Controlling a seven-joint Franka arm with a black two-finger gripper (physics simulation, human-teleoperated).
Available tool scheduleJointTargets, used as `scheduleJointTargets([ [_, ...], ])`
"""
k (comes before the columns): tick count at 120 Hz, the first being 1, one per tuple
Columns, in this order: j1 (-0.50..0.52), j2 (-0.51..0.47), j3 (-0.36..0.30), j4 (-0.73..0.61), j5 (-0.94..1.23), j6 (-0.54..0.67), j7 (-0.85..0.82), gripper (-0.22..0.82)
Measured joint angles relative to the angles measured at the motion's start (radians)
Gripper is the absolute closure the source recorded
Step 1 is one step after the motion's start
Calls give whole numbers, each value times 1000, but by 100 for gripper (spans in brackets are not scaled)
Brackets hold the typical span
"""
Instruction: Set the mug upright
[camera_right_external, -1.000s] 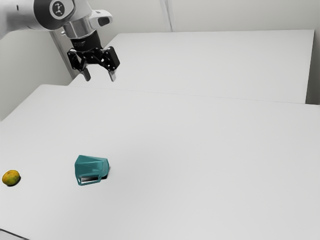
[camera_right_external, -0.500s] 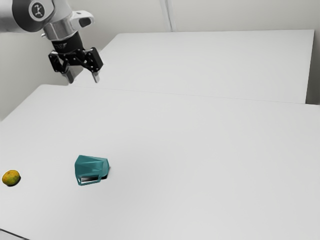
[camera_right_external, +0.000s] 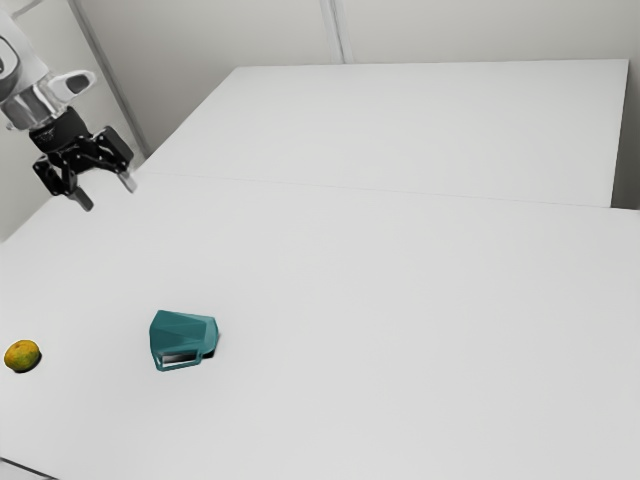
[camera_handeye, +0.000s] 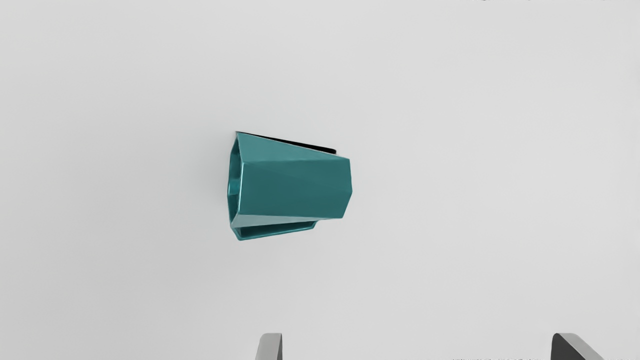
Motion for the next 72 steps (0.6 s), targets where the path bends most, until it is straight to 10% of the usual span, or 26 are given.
scheduleJointTargets([
  [72, 222, 1, 31, -397, -415, 238, 439, 2],
])
